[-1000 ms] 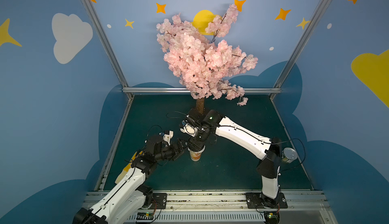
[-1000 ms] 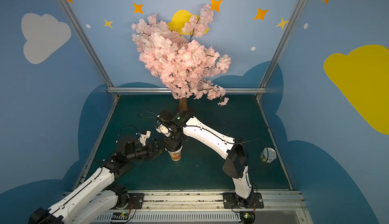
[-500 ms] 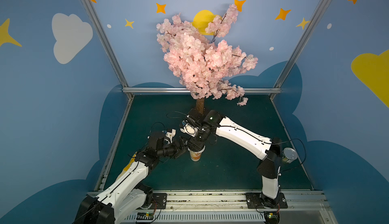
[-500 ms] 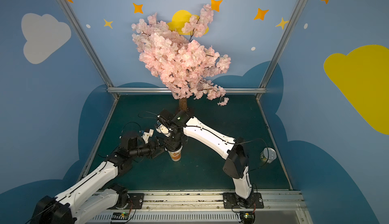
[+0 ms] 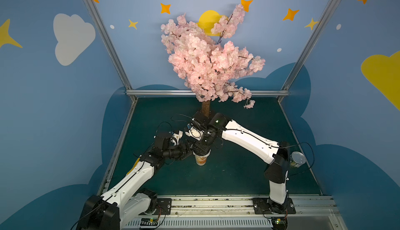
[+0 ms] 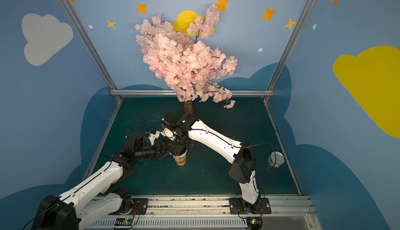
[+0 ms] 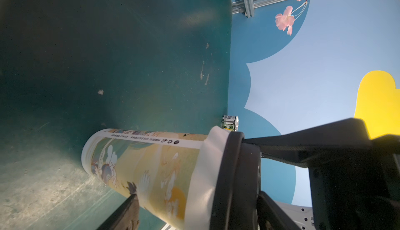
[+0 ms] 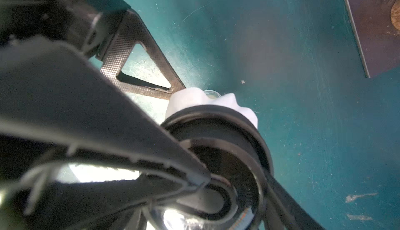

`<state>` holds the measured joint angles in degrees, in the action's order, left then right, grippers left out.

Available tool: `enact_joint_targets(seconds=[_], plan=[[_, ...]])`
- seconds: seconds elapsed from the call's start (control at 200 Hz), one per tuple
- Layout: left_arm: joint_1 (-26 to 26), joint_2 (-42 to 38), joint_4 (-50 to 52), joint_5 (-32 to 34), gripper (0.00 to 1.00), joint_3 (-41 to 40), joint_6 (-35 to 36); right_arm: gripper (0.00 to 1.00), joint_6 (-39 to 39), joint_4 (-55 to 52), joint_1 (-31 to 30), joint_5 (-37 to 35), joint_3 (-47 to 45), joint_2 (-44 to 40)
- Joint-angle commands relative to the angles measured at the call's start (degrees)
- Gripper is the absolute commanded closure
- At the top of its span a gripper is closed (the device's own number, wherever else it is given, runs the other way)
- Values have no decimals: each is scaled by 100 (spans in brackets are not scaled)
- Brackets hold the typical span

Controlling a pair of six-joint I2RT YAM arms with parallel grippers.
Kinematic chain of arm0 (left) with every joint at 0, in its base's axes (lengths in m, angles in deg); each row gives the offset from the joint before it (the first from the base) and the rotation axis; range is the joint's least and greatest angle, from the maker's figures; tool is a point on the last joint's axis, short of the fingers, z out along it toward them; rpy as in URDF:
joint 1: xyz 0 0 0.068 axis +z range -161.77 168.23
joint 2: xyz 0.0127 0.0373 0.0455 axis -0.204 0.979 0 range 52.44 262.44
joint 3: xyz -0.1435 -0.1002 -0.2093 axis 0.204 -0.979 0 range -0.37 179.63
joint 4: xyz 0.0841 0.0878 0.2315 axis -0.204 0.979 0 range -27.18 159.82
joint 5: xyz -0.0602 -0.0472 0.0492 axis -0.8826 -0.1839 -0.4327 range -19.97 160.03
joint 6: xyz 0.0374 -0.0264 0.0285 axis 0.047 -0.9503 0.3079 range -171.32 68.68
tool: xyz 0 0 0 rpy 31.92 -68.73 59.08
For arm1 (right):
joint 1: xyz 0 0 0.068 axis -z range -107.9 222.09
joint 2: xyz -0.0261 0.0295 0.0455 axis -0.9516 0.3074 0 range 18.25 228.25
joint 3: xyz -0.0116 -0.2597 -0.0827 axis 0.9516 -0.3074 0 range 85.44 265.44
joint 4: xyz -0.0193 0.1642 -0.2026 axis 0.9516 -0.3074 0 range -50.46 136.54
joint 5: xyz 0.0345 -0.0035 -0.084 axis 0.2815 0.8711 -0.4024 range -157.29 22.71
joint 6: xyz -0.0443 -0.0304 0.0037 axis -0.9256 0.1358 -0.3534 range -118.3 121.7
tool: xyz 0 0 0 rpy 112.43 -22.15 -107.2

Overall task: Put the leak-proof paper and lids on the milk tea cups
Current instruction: Secure the cup lid on the cup.

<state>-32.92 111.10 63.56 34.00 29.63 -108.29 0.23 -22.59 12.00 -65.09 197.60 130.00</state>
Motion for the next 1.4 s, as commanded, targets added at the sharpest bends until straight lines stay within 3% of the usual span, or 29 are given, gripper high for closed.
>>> enact_joint_targets(seconds=[0.0,0.491,0.611,0.721,0.911,0.986,1.177,1.397], plan=[[-74,66,929,175,20,-267,283,23,51,-249,-81,179,-88,473],[-154,176,982,371,24,-530,360,13,47,-441,29,-185,1405,60],[-162,139,999,444,26,-556,362,13,301,-376,139,-261,1284,-321],[-158,127,990,472,27,-573,344,17,1124,294,386,-134,73,-1202],[-150,138,965,562,28,-557,337,48,3133,2335,947,1023,-2943,-3230],[-154,164,921,578,28,-557,323,53,3984,3180,1122,1527,-3961,-3720],[-144,322,894,595,29,-486,371,53,5571,5390,1278,2230,-5769,-4290],[-147,397,911,588,30,-417,404,54,5948,6055,1323,2478,-6256,-4167]])
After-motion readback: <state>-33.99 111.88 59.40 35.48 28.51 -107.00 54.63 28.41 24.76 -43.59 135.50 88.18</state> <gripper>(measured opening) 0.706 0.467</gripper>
